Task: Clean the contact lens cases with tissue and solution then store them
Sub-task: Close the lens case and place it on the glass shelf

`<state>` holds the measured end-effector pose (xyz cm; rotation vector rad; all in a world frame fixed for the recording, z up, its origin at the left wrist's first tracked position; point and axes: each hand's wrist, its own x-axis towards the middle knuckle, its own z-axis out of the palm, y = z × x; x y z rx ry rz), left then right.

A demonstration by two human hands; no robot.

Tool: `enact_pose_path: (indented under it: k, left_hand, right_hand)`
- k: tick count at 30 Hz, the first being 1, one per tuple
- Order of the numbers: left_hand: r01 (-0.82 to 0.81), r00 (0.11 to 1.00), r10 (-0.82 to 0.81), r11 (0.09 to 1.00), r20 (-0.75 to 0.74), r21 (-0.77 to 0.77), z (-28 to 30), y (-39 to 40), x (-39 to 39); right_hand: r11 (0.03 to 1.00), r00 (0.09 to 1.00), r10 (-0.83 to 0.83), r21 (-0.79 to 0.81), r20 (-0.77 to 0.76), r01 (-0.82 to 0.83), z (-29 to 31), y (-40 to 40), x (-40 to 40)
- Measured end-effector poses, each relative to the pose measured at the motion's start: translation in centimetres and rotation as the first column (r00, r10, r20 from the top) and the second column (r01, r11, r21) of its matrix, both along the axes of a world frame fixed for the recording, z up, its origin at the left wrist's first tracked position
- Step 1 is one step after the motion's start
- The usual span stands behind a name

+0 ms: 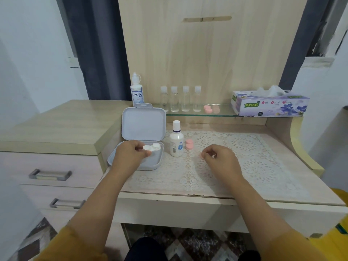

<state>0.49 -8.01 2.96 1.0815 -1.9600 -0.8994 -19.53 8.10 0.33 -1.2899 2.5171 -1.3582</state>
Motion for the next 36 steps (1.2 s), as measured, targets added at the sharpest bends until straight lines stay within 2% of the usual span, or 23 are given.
enact_pose_path:
  k: [4, 7, 11, 20, 26, 36]
  left_hand:
    - [-0.038, 0.996, 0.048, 0.991, 0.075, -0.125, -1.0, -0.5, 0.1]
    - [-0.001, 0.991, 0.031, 0.973, 0.128, -0.229, -1.4, -0.8, 0.0]
    - [0.056, 0.978, 0.021, 0.930, 0.206, -0.364, -1.9, -1.6, 0.0]
    - [0.227, 0.943, 0.013, 0.708, 0.334, -0.669, -2.4, -2.8, 0.3]
    - [0.273, 0.933, 0.012, 0.629, 0.360, -0.728, -1.7, -2.7, 0.5]
    - [0.253, 0.945, 0.009, 0.617, 0.328, -0.745, -1.9, -2.7, -0.2]
  right_hand:
    - [0.998, 0.999, -0.035, -0.061, -0.008, 0.034, -0.8, -1.2, 1.2]
    - [0.997, 0.997, -0.035, -0.064, -0.071, 0.030, -1.6, -1.3, 1.7]
    - [0.995, 0.998, -0.038, -0.098, -0.059, 0.032, -1.9, -1.1, 1.5]
    - [0.995, 0.998, -0.035, -0.092, -0.049, 0.031, -1.8, -0.9, 1.8]
    - [0.996, 0.998, -0.031, -0.082, -0.061, 0.026, -1.9, -0.9, 1.8]
    - [0.997, 0.998, -0.019, -0.074, -0.060, 0.014, -1.9, -0.8, 1.8]
